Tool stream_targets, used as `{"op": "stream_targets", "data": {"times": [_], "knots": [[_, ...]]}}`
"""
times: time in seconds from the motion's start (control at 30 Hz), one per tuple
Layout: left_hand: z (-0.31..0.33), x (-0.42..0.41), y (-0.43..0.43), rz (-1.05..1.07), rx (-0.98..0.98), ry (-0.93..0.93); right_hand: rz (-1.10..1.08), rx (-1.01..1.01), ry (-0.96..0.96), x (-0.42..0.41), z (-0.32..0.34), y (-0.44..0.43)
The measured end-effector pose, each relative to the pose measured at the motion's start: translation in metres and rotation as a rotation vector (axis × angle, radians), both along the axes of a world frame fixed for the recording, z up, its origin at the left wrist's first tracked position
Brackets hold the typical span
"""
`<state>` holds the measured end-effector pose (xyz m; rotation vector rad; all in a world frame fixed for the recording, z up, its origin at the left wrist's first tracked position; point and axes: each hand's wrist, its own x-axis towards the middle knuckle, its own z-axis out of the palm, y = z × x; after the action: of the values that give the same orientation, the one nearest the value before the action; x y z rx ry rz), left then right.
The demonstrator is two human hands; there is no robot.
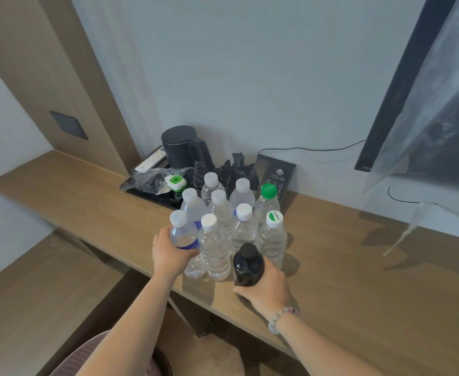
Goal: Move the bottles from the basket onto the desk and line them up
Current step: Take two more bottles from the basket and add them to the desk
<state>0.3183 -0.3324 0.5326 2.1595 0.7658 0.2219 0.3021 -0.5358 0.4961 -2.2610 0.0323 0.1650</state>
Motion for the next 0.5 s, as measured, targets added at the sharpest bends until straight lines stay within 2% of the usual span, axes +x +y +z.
{"op": "stream_targets", "data": {"times": [0.13,0.3,0.5], "knots": [[-0.001,-0.003,0.000,-0.020,-0.009,0.000,-0.032,-0.042,0.009,0.002,0.001,0.003],[-0.001,-0.007,0.010,-0.155,-0.011,0.050,-0.036,-0.079,0.022,0.007,0.000,0.006],[0.001,-0.007,0.010,-0.176,0.030,0.095,-0.072,-0.012,0.059,0.009,-0.008,0.014]]}}
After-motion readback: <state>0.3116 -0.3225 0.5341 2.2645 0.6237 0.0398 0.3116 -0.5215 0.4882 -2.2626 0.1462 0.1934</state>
